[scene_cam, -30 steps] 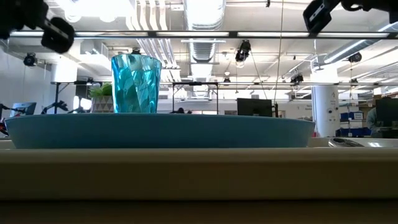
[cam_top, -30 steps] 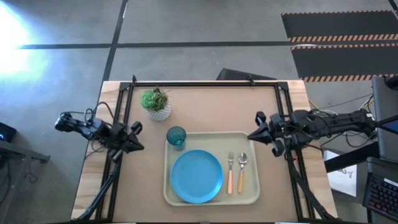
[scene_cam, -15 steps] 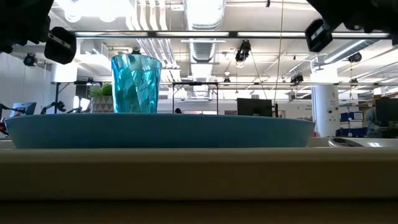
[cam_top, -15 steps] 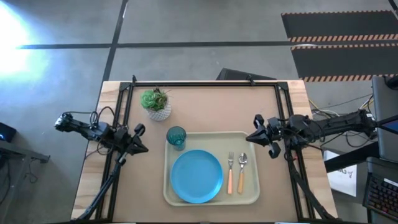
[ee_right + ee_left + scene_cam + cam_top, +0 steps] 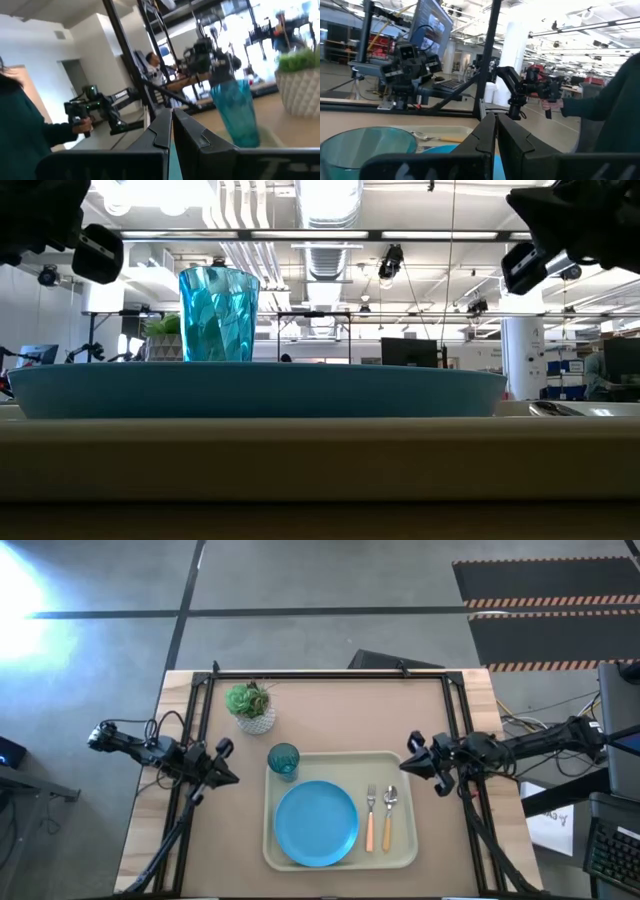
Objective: Pick and place plate/cup/fork/spoon on tray
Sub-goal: Return to Home Position
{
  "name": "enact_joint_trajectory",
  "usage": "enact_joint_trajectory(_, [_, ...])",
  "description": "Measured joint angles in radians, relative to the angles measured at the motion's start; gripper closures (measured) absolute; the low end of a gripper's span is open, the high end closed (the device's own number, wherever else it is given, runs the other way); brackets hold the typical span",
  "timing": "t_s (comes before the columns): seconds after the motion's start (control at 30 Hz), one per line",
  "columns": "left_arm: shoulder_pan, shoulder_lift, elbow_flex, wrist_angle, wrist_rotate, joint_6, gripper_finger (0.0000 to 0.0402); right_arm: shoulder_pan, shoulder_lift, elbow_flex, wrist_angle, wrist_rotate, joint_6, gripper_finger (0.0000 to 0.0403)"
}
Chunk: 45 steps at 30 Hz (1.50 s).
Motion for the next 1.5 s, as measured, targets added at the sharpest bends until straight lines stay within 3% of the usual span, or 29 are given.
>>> enact_joint_trajectory(0.17, [0.000, 0.000, 0.000, 0.000, -0.021, -0.002, 0.0402, -0.001, -0.052, -0.003, -0.015, -0.008, 0.036, 0.0394])
enact_joint_trajectory(0.37, [0.000, 0.000, -0.001, 0.000, -0.026, -0.003, 0.0402, -0.002, -0.221, -0.003, -0.023, -0.028, -0.030, 0.0394])
enact_joint_trajectory(0.6, [0.000, 0.000, 0.000, 0.000, -0.035, -0.002, 0.0402, -0.002, -0.399, -0.003, -0.234, -0.020, 0.004, 0.0394])
enact_joint_trajectory(0.8, [0.000, 0.002, 0.000, 0.000, -0.043, 0.001, 0.0402, -0.002, -0.498, -0.004, -0.286, -0.018, -0.060, 0.0394])
enact_joint_trajectory(1.07, [0.000, 0.002, 0.000, -0.001, -0.068, 0.002, 0.0402, -0.002, -0.520, -0.004, -0.498, 0.002, -0.074, 0.0394])
enact_joint_trajectory(1.3, [0.000, 0.002, 0.000, -0.009, -0.117, 0.011, 0.0402, -0.002, -0.520, -0.003, -0.667, 0.034, -0.204, 0.0394])
enact_joint_trajectory(1.5, [0.000, 0.017, 0.000, -0.010, -0.115, 0.004, 0.0402, -0.002, -0.517, -0.003, -0.705, 0.035, -0.175, 0.0394])
